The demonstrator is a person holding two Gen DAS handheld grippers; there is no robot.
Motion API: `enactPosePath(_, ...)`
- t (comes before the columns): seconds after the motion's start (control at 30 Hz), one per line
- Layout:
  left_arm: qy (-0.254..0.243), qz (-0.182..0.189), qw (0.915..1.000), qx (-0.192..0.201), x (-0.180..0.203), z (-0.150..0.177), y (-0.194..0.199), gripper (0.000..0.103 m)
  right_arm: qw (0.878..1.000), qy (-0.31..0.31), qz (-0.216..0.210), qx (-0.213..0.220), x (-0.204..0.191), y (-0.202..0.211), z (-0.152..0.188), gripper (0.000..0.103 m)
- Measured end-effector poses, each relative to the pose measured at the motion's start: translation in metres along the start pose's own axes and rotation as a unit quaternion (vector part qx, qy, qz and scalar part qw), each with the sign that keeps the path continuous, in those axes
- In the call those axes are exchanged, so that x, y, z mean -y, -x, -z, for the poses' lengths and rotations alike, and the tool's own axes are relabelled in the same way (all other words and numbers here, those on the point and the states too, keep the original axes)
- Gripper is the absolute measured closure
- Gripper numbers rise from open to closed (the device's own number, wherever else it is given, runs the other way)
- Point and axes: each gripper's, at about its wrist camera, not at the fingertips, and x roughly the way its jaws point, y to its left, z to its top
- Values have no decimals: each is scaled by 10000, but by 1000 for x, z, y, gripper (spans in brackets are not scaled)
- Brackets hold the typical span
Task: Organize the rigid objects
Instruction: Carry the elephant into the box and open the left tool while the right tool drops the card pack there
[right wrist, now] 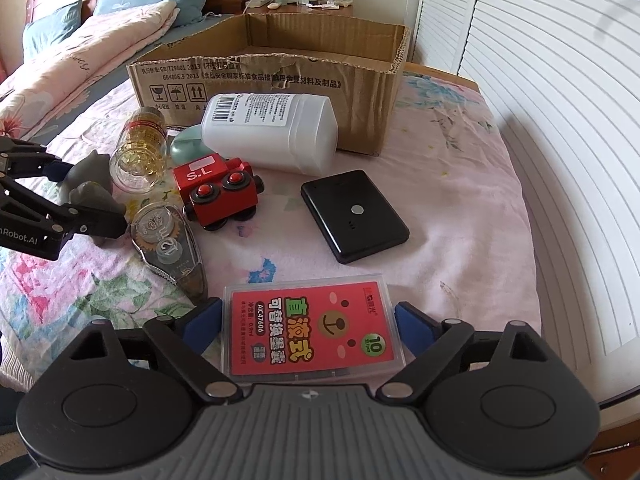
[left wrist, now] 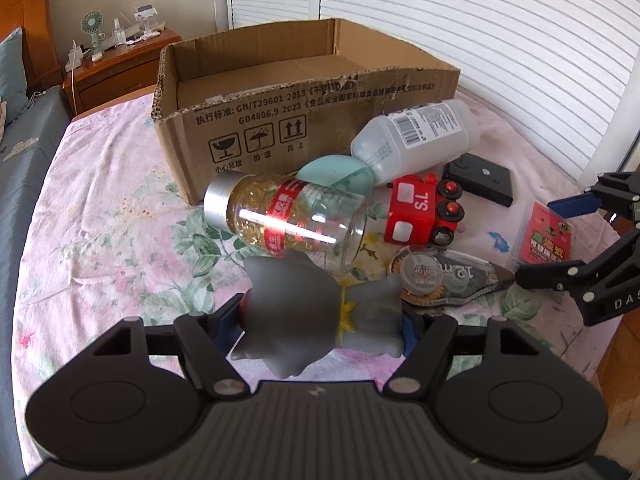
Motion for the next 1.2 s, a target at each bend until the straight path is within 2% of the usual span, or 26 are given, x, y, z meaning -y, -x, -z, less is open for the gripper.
enactPosePath(0.2, -119, -6, 9999, -118, -1, -2, 16, 31, 9997, -215, 82, -2, 4, 6, -4, 9)
enactPosePath(0.57, -407, -38, 9991, 60, -8, -24, 50, 31, 9992, -167, -47, 356, 9, 34, -25, 9)
enactPosePath(0.77, -439, -122, 9984, 329, -16, -53, 57, 31, 9975, -138, -180, 667, 10, 48, -44, 9)
enactPosePath(0.97, -529, -270, 9965, 581, -24, -97, 51, 31, 9951, 23, -232, 956, 10, 57, -68, 9)
enactPosePath(1.07, -520, -300, 9966, 565, -32, -123, 37, 31, 9937, 94, -294, 1077, 11, 60, -82, 9)
enactPosePath(1.2, -384, -307, 9982, 342, -44, -154, 8, 31, 9922, 182, -305, 1194, 11, 61, -101, 9)
